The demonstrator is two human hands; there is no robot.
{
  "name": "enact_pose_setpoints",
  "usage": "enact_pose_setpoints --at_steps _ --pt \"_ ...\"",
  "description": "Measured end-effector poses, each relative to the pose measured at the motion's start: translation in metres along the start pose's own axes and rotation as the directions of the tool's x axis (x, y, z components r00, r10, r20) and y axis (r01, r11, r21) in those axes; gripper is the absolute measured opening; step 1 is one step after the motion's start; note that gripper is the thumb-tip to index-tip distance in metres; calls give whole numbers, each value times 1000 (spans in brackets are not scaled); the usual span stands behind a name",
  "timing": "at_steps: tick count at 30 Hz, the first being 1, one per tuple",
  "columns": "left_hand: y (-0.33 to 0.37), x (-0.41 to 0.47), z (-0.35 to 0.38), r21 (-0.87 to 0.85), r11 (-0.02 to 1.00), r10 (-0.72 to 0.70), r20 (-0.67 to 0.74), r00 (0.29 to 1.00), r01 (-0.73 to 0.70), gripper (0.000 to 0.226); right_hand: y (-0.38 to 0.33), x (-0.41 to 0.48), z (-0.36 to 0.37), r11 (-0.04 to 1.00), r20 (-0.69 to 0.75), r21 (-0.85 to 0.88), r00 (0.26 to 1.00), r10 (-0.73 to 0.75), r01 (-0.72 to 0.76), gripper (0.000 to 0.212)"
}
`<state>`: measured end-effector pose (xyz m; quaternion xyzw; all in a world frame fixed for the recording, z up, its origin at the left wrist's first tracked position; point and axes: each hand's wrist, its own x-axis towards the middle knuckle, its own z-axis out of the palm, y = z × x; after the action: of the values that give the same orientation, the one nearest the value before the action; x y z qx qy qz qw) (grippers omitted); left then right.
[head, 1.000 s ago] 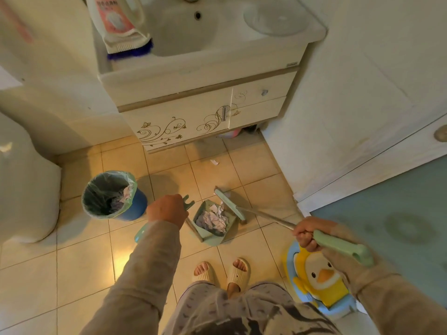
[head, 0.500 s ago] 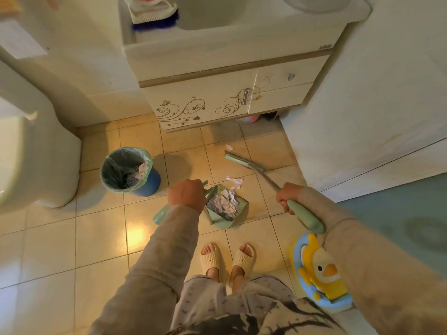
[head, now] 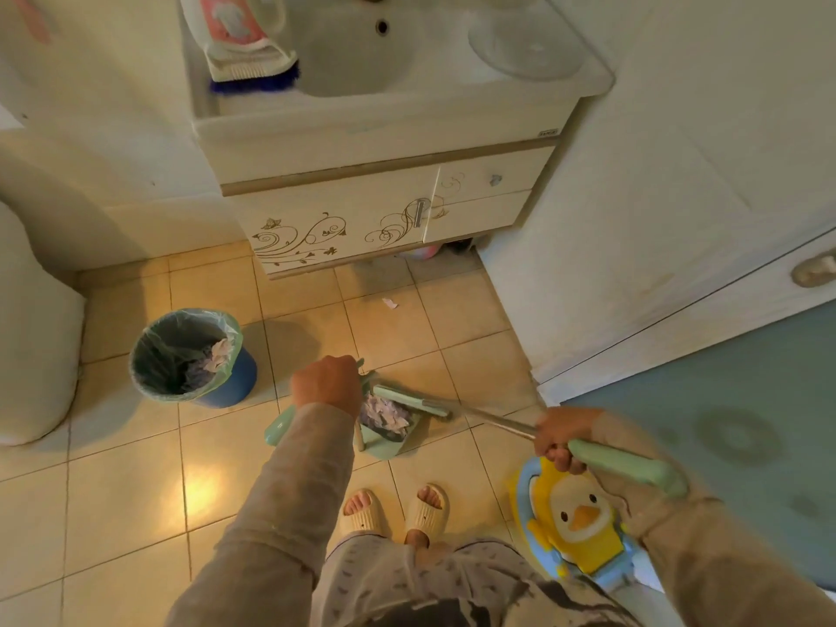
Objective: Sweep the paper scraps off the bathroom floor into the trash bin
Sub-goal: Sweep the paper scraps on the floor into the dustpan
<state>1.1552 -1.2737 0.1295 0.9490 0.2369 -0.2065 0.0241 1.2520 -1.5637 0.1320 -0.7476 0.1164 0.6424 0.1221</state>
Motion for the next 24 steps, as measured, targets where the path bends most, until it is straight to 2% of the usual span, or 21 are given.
enact_pose_setpoints --at_steps 8,19,24 --pt "-7 -7 -2 -11 1000 3 -11 1000 -3 19 -20 4 -5 988 -131 27 981 -144 149 31" --pt "24 -4 -17 -58 973 -226 -69 972 222 21 -92 29 -104 965 -185 -60 947 -262 255 17" --pt "49 14 -33 -94 944 -322 -54 945 316 24 -123 29 -147 929 -203 -204 915 -350 310 19"
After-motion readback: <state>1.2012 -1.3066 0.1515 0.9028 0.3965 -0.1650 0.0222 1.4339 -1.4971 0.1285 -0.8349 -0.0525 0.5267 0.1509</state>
